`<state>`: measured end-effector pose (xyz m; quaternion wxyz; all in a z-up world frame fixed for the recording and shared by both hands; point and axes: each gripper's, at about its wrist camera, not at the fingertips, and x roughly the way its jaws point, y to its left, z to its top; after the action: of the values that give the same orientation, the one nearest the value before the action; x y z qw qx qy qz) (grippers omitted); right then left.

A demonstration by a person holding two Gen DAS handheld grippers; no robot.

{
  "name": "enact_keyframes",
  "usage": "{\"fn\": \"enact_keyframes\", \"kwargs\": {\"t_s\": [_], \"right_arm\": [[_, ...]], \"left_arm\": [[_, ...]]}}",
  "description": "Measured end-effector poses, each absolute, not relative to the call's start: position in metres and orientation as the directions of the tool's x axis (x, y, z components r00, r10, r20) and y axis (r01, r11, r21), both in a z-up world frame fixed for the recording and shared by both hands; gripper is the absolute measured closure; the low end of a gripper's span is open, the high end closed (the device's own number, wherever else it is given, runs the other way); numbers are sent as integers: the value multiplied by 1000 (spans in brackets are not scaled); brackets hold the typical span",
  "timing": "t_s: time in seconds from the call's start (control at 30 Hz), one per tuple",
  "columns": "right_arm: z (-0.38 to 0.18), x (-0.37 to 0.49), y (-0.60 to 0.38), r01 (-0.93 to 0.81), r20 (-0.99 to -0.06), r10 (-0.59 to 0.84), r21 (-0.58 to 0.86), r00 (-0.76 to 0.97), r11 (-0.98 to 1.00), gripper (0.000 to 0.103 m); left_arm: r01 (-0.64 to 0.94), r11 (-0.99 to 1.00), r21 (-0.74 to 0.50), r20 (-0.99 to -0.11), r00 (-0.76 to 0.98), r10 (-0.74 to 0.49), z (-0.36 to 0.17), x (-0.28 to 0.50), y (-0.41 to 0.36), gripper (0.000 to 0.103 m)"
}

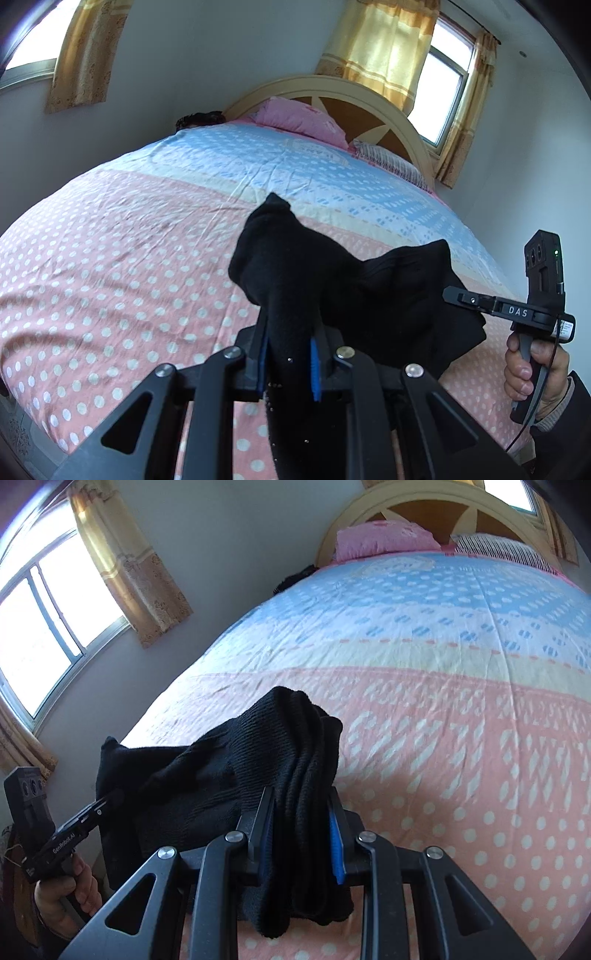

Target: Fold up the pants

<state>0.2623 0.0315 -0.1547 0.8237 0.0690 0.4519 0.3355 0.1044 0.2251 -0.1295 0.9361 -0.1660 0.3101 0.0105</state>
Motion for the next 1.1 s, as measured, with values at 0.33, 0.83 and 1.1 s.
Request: {"fn": "enact_keyframes", "kwargs": {"t_s": [0.33,0.83,1.1], "right_arm": [[-185,277,19,-400,-722,598,463,347,791,59],[-113,204,-40,-270,-646,443,354,622,895,45],[-59,117,-40,-371,-578,452,262,679,891,41]], "left_arm": [[-249,943,-222,-650,758,47,-166,109,236,41],[-360,910,-205,-595,784,176,-136,61,245,23],[-253,946,-202,-407,900,154,-53,19,203,7]]}}
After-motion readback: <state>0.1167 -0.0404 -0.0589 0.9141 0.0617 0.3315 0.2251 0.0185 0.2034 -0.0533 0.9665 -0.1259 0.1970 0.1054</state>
